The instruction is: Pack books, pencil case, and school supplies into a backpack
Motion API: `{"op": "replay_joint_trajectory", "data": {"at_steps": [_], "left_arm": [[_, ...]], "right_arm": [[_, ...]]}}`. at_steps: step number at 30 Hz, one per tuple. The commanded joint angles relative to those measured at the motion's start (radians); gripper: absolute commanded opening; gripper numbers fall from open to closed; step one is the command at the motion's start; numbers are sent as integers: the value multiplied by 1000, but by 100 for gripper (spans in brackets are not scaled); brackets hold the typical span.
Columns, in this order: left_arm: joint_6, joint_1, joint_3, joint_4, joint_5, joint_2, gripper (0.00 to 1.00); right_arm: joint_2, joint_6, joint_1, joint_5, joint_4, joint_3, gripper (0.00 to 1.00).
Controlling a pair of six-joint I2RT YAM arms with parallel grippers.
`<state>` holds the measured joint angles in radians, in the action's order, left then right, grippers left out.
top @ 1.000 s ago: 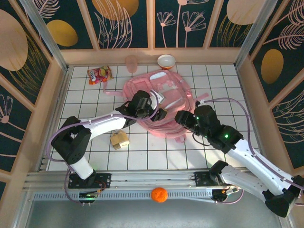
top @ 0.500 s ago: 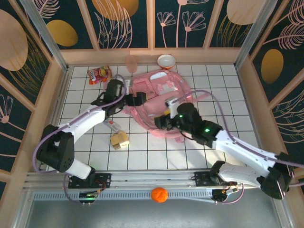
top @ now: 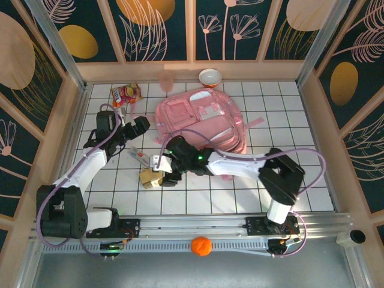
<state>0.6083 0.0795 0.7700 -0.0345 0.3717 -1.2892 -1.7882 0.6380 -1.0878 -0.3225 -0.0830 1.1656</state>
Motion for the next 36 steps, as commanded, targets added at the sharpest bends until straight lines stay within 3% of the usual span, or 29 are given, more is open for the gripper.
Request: {"op": "replay_joint_trajectory", "data": {"at_steps": [1,10,27,32,36], "left_arm": [[19,-12,-13,21,48,6,99],[36,-78,-3,62,77,-46,99],[53,-84,-8,102,90,-75,98],[48,-84,-9,97,79,-70,99],[32,-83,-8,81,63,-55,98]], "right_arm": [[-80,144,-3,-70,-18,101,74],[-257,208,-18,-129,-117,264,75],[-444,214,-26,-147,-266,454,76],[-463,196,-28,-115,-284,485,71],[-441,174,-30,-104,-305,507,60]]}}
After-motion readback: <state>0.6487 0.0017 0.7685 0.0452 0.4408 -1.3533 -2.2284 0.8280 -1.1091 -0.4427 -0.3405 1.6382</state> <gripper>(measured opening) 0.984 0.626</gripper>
